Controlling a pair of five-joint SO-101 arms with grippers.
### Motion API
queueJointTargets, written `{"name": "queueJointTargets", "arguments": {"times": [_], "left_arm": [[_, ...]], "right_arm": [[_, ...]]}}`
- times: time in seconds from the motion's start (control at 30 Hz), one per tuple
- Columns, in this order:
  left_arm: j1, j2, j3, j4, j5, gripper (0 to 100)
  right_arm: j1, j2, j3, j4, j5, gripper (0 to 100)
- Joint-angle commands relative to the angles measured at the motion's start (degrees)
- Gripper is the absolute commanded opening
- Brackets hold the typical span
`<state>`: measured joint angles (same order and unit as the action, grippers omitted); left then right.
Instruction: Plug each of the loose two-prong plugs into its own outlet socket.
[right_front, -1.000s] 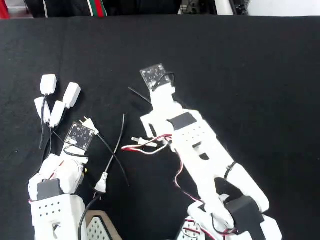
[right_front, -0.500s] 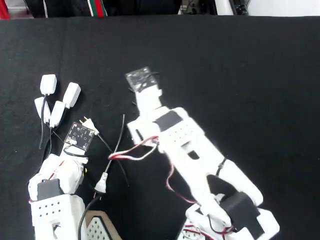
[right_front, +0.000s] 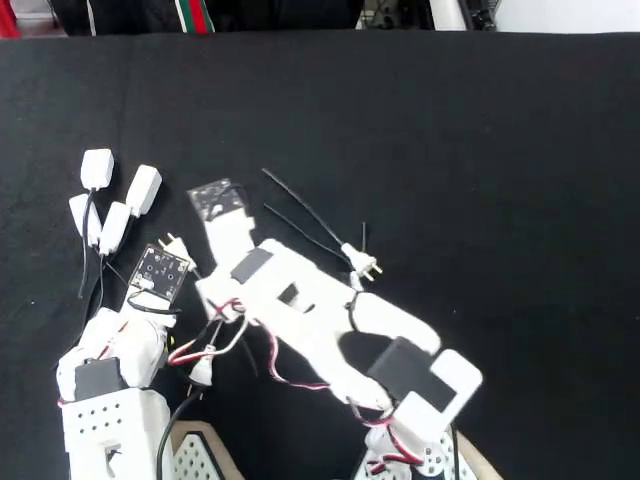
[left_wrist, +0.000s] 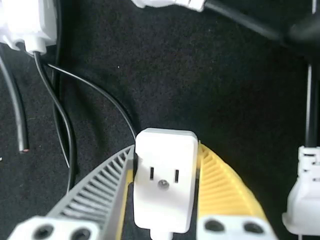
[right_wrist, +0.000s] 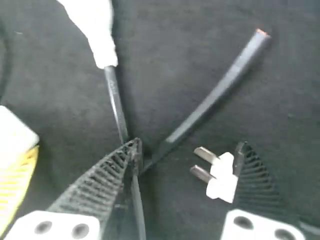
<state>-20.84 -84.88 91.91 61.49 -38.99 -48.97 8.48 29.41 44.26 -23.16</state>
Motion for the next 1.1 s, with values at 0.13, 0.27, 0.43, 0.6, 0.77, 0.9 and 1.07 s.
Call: {"name": "queueJointTargets", "arguments": {"times": [0.13,0.27,0.43,0.6,0.77,0.9,1.07], "left_arm": [[-0.40,-0.35,-0.22,-0.97,0.18,3],[-0.40,-0.35,-0.22,-0.97,0.18,3],[-0.40,-0.35,-0.22,-0.97,0.18,3],[-0.92,-0.35,-0.22,-0.97,0.18,3],[-1.01,-0.44,-0.22,-0.97,0.26,3],[-5.58,-0.44,-0.84,-1.41,0.62,3],[-8.75,-0.44,-1.63,-1.49,2.90,3]], "right_arm": [[-2.81,2.33,-7.34,4.04,-0.97,28.3],[-3.60,2.15,-7.16,4.04,-0.97,28.3],[-0.88,-1.71,-9.98,10.81,-0.62,28.3],[-0.44,-8.57,-8.84,16.00,-0.88,28.3],[-3.43,-14.64,-2.07,12.04,-0.88,28.3],[-6.77,-14.46,5.58,0.88,-0.97,28.3],[-7.47,-7.52,5.76,-6.42,-0.97,28.3]]}}
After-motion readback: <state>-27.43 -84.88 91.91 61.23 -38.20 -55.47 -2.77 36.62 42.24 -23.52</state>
